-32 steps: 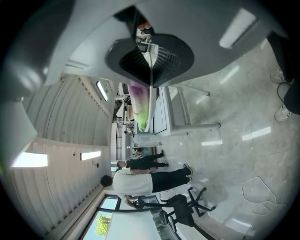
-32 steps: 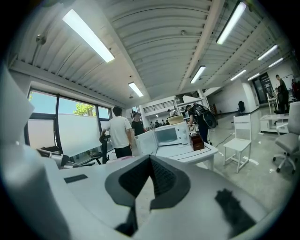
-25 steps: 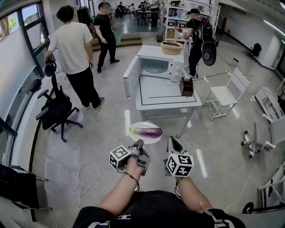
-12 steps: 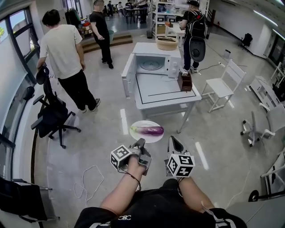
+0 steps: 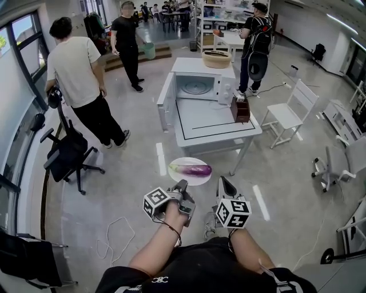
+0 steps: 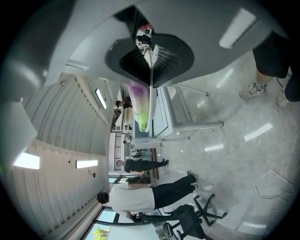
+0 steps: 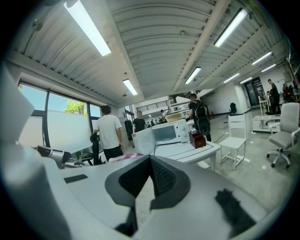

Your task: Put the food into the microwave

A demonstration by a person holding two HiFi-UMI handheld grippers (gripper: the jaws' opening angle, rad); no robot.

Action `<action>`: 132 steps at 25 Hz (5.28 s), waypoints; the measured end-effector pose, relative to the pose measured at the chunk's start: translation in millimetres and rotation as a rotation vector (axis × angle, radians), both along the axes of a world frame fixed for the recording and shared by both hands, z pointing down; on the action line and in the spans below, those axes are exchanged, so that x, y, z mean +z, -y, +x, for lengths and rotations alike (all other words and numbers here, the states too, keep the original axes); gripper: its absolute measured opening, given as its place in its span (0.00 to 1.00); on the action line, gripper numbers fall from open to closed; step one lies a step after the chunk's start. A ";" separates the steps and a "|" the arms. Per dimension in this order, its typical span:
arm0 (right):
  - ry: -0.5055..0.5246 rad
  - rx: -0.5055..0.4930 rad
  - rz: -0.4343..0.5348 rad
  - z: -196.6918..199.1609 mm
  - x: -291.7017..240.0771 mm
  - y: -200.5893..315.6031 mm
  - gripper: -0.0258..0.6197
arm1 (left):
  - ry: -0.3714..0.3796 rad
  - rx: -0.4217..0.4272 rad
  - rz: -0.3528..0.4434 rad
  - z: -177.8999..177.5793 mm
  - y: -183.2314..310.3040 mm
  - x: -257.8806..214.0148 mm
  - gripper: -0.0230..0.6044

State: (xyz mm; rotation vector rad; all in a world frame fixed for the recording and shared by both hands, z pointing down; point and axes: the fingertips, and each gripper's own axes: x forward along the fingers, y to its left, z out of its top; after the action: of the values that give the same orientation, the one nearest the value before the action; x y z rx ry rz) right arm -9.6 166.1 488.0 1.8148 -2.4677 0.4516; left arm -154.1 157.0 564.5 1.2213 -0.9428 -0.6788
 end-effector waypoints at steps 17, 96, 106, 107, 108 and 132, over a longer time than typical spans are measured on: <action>0.009 -0.048 0.027 30.3 -11.7 121.9 0.05 | -0.003 -0.035 0.018 27.7 121.7 -14.4 0.07; -0.120 -0.102 -0.094 53.9 18.8 537.0 0.05 | 0.036 -0.076 -0.034 65.0 618.3 25.1 0.08; -0.119 -0.100 -0.148 59.2 39.4 563.0 0.05 | 0.070 -0.091 -0.035 55.4 686.3 56.7 0.08; -0.121 -0.104 -0.150 61.2 40.2 565.9 0.05 | 0.068 -0.096 -0.036 55.4 692.8 60.5 0.08; -0.123 -0.107 -0.151 63.6 40.7 568.6 0.05 | 0.066 -0.101 -0.038 55.7 699.4 64.3 0.08; -0.150 -0.116 -0.232 125.8 69.9 591.5 0.05 | 0.145 -0.142 -0.070 60.6 784.5 107.6 0.08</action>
State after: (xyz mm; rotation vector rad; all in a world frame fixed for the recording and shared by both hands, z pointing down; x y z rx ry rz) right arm 116.1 -425.4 557.9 1.5486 -2.2973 0.5467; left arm -93.6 -627.5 672.2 1.1612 -1.1736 -0.6701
